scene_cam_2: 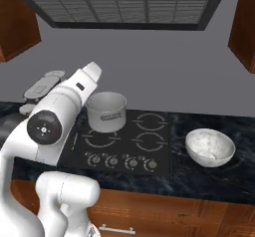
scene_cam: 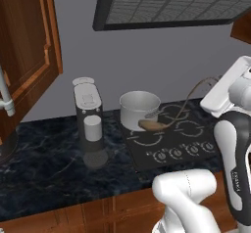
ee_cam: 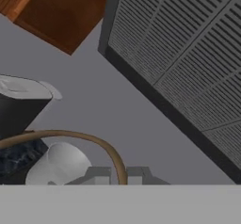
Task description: Open the cabinet and move the ladle to the pot. Then close the cabinet.
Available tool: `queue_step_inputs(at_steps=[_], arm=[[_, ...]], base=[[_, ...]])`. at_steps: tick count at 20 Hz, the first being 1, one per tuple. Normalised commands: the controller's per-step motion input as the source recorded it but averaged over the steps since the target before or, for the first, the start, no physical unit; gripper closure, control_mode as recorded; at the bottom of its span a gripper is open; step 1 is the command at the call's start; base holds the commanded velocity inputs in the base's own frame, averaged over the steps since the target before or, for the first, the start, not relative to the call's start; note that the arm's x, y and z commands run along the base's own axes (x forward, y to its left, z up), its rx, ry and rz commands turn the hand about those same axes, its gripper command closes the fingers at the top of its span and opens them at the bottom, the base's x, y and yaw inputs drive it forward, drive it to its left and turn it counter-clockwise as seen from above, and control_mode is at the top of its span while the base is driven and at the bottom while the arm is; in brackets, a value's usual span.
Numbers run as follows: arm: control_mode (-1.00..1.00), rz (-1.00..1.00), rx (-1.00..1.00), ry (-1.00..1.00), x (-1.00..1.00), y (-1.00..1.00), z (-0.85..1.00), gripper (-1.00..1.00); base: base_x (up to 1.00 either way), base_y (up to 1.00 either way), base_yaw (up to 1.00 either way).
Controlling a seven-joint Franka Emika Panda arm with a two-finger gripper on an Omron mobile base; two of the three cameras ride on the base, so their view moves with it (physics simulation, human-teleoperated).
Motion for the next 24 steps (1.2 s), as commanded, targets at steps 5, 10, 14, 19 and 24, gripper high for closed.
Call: queue_step_inputs(at_steps=[5, 10, 14, 19, 24], arm=[[-1.00, 0.00, 0.02, 0.07, 0.93, -0.52, 0.00, 1.00], [-1.00, 0.00, 0.02, 0.06, 0.98, -0.55, 0.00, 1.00], [-1.00, 0.00, 0.00, 0.00, 0.84, -0.15, 0.00, 1.00], [-1.00, 0.00, 0.00, 0.00, 0.76, -0.05, -0.08, 1.00], [-1.00, 0.00, 0.00, -0.04, 0.53, -0.08, -0.17, 1.00]], base=[[0.00, 0.00, 0.00], [0.00, 0.00, 0.00], [0.00, 0.00, 0.00], [0.00, 0.00, 0.00], [0.00, 0.00, 0.00]])
